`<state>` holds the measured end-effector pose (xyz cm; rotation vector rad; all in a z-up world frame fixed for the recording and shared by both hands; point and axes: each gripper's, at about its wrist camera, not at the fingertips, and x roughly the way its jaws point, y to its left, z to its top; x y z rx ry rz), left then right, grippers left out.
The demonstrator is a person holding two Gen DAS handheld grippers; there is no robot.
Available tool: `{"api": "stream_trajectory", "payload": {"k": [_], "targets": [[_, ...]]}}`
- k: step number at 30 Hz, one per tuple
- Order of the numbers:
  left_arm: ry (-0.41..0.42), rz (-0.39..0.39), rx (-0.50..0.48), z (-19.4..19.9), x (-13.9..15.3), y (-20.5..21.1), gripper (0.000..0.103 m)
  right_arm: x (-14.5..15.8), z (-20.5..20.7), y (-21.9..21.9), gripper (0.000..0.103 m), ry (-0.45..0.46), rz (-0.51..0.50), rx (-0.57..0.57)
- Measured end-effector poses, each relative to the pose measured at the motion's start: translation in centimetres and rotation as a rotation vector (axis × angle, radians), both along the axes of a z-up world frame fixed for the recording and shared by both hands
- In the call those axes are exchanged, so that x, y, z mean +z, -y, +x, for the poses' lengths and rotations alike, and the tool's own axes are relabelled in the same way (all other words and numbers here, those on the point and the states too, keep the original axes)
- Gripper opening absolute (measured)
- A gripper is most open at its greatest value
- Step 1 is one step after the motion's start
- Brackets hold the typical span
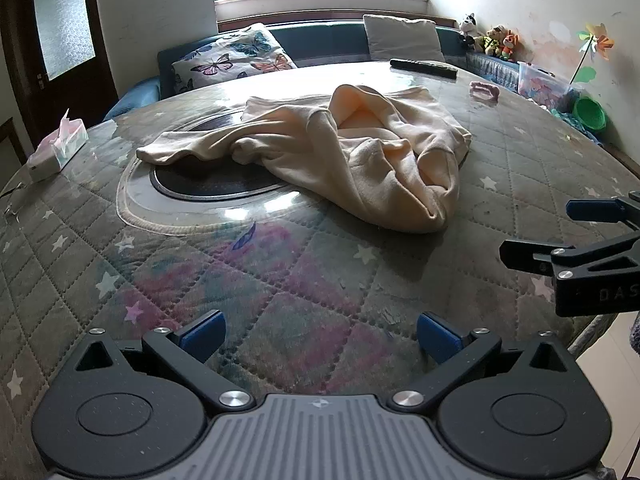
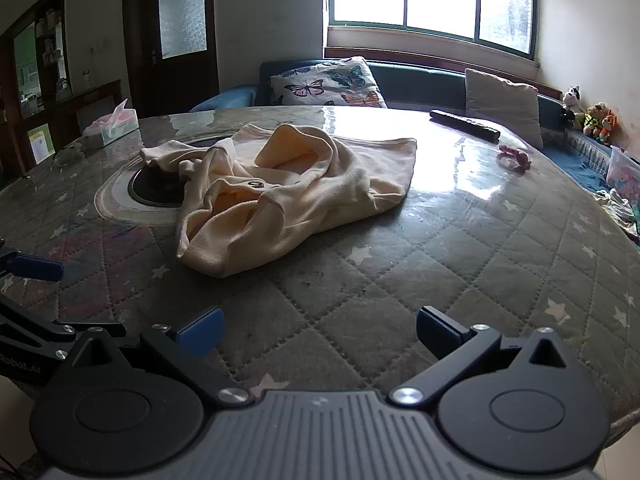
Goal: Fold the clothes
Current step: 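Move both grippers toward the crumpled cream shirt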
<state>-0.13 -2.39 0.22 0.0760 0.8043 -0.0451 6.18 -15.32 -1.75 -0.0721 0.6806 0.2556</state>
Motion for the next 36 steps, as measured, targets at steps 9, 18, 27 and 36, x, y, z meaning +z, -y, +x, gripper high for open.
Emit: {"api": "stream_trajectory", "payload": {"k": [9, 18, 27, 36], "targets": [[0.000, 0.002, -0.007, 0.6, 0.2, 0.0, 0.103, 0.1, 0.5, -0.2, 0.103, -0.003, 0.002, 0.008], [-0.001, 0.005, -0.009, 1.9, 0.5, -0.1, 0.103, 0.0, 1.8, -0.6, 0.103, -0.006, 0.001, 0.023], [0.007, -0.008, 0.001, 3.7, 1.3, -0.9, 0.103, 0.8, 3.9, -1.1, 0.103, 0.007, -0.018, 0.047], [0.019, -0.013, 0.011, 5.7, 2.1, -1.7, 0.102, 1.3, 6.4, -1.4, 0.103, 0.009, -0.015, 0.059]]}}
